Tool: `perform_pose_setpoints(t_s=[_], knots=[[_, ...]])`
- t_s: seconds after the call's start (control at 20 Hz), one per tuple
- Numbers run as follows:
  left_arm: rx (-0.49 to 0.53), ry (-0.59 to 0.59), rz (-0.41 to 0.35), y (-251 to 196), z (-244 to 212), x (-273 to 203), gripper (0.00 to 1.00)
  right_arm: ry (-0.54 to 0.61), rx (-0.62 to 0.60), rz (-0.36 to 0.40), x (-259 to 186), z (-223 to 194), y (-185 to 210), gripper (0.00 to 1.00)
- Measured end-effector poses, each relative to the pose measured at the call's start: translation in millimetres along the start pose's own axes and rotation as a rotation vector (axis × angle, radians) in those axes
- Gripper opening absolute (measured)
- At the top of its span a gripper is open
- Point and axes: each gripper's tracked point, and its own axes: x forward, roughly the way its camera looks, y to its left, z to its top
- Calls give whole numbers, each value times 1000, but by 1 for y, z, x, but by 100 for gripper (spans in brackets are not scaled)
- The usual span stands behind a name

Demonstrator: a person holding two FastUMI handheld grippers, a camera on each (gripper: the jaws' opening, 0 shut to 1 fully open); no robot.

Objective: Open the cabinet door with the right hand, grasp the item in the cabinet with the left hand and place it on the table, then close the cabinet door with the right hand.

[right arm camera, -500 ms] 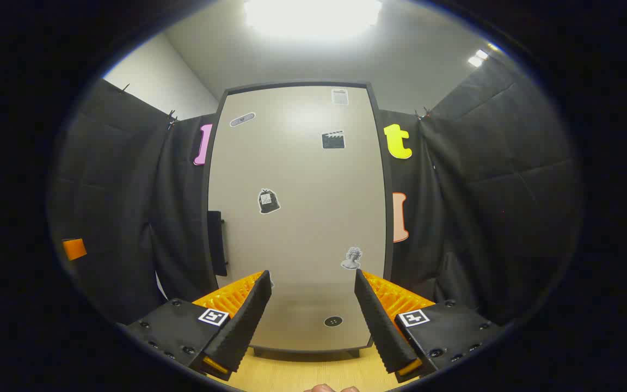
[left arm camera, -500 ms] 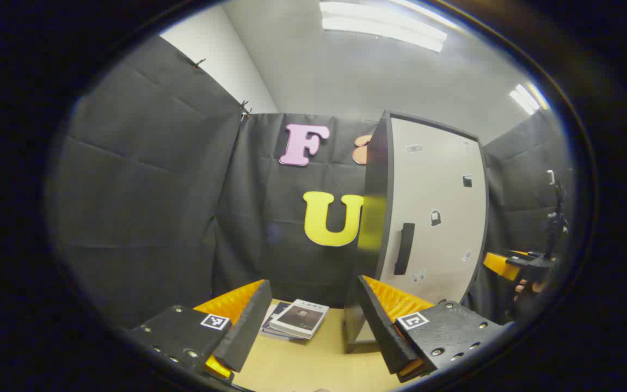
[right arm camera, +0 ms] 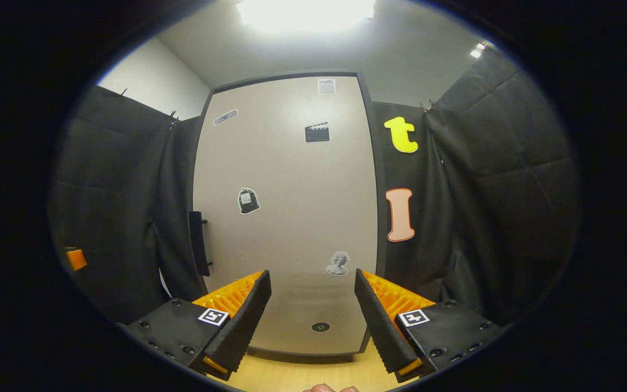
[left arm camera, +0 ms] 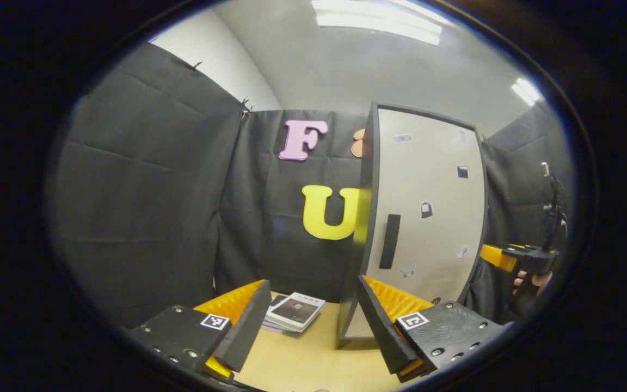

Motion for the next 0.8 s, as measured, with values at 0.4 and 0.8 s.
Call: perform_pose_setpoints(t_s=[0.4, 0.8], knots=[[17, -17, 144, -54, -13, -14, 96, -33, -28, 77, 15, 6, -55, 97], [33, -19, 320, -4, -57, -39, 96, -3, -44, 68, 1, -25, -46, 96]])
